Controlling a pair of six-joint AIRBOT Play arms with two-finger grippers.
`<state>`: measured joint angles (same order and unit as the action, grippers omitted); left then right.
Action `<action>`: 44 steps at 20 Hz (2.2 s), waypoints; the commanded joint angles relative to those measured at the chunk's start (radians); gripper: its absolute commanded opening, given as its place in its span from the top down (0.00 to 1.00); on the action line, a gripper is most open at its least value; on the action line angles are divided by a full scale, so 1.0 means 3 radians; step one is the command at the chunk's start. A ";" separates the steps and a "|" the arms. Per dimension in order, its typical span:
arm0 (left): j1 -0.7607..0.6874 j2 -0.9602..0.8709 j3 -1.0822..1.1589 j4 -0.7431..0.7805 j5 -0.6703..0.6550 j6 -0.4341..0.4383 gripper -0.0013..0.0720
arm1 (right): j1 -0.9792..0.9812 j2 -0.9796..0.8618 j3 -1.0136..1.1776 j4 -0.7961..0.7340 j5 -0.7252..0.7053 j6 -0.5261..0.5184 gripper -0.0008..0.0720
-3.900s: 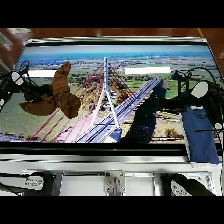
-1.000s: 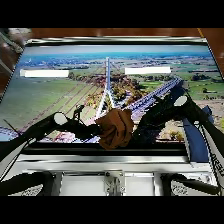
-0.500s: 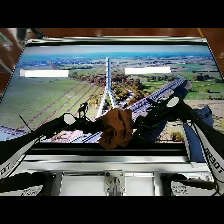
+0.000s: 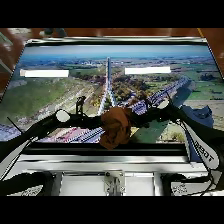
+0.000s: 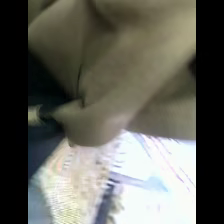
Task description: Fold the shirts.
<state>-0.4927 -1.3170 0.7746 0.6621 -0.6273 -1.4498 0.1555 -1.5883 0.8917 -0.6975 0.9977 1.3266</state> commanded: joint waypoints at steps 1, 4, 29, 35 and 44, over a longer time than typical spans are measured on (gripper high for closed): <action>0.0008 0.0090 0.0006 0.0023 0.0022 0.0116 0.93 | 0.0004 -0.0018 0.0008 0.0085 -0.0142 -0.0076 0.88; 0.0140 0.0306 0.0046 0.0251 0.0019 0.0172 0.93 | -0.0053 0.0280 0.0198 -0.0128 0.0137 -0.0343 0.88; 0.0829 0.2516 0.0242 0.2082 -0.1443 -0.0774 0.92 | -0.0570 0.2650 0.1170 -0.1797 0.1110 0.0233 0.88; 0.0829 0.2234 -0.0679 0.1217 -0.0464 -0.0771 0.92 | -0.0570 0.1418 0.0763 -0.1133 -0.0507 0.0645 0.87; 0.0768 0.1887 -0.0697 0.1218 -0.0465 -0.0699 0.92 | -0.1099 0.0875 0.0730 -0.1465 0.0755 0.0238 0.13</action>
<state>-0.2615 -0.7376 0.5713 1.0367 -0.7769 -1.6711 -0.1009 -1.2949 1.1206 -1.0092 1.0008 1.3987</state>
